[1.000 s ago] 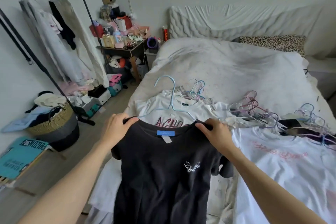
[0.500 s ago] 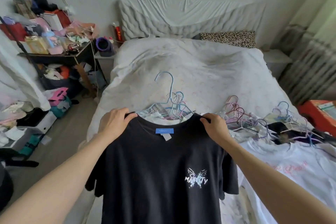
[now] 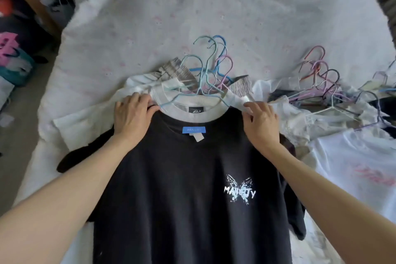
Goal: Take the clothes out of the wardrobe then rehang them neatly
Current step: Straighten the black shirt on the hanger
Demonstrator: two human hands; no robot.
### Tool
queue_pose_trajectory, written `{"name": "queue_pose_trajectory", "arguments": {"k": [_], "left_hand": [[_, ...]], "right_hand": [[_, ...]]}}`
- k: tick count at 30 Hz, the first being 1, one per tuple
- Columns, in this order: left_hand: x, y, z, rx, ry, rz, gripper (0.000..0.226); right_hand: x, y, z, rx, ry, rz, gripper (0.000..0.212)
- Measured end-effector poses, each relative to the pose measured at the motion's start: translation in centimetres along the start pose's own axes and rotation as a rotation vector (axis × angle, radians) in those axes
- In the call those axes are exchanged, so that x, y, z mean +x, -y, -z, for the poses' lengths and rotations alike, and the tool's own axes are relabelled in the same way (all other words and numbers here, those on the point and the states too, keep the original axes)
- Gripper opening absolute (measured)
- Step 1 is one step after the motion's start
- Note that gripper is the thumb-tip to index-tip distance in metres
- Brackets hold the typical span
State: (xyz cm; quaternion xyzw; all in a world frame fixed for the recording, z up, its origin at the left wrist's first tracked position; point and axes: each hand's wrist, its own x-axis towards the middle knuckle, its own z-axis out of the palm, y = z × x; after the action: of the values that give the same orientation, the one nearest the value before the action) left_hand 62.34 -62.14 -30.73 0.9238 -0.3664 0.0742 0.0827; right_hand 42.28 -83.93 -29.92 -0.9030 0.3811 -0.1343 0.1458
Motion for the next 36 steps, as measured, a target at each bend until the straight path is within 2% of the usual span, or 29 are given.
{"name": "queue_pose_trajectory", "arguments": {"k": [2,5,7,9,11,13,18,24,28,31,34,36], "left_hand": [[-1.4,-0.8,-1.0,-0.049,-0.101,0.020,0.027],[-5.4,-3.0,-1.7,-0.152,-0.149,-0.009,0.039],[-9.7,-5.0,-2.2,-0.228,-0.053,-0.060,0.046],[-14.3,-6.7,-3.0,-0.239,0.110,-0.151,0.051],[-17.9,-6.9,-4.3,-0.151,0.254,-0.253,0.054],[-19.5,-5.5,-5.1,-0.048,0.347,-0.285,0.057],[-19.5,-2.5,-4.2,0.082,0.482,-0.204,0.058],[-21.9,-5.5,0.1,0.073,0.738,-0.039,0.060],[-24.9,-8.8,4.2,-0.044,0.732,-0.058,0.060],[-26.5,-11.7,8.2,-0.210,0.628,-0.140,0.057],[-26.5,-14.8,12.2,-0.441,0.498,-0.136,0.051],[-26.4,-17.3,14.5,-0.477,0.378,-0.169,0.050]], "right_hand": [[-2.2,0.1,-1.2,-0.025,-0.065,0.123,0.037],[-7.5,0.4,-2.3,-0.060,0.010,0.265,0.046],[-11.8,0.0,-3.3,-0.100,0.113,0.351,0.049],[-15.2,-1.1,-4.0,-0.158,0.195,0.405,0.052],[-16.7,-2.6,-4.2,-0.201,0.226,0.419,0.054],[-16.7,-3.8,-4.0,-0.252,0.221,0.408,0.055],[-16.6,-4.9,-3.1,-0.348,0.243,0.307,0.059],[-21.8,-4.4,-0.6,-0.307,0.253,0.178,0.054],[-26.8,-5.0,3.9,-0.234,0.281,0.116,0.057],[-29.4,-5.6,8.9,-0.122,0.274,-0.015,0.051],[-31.0,-6.9,14.7,-0.095,0.137,-0.041,0.049],[-31.9,-8.5,18.8,-0.087,0.045,-0.052,0.051]]}}
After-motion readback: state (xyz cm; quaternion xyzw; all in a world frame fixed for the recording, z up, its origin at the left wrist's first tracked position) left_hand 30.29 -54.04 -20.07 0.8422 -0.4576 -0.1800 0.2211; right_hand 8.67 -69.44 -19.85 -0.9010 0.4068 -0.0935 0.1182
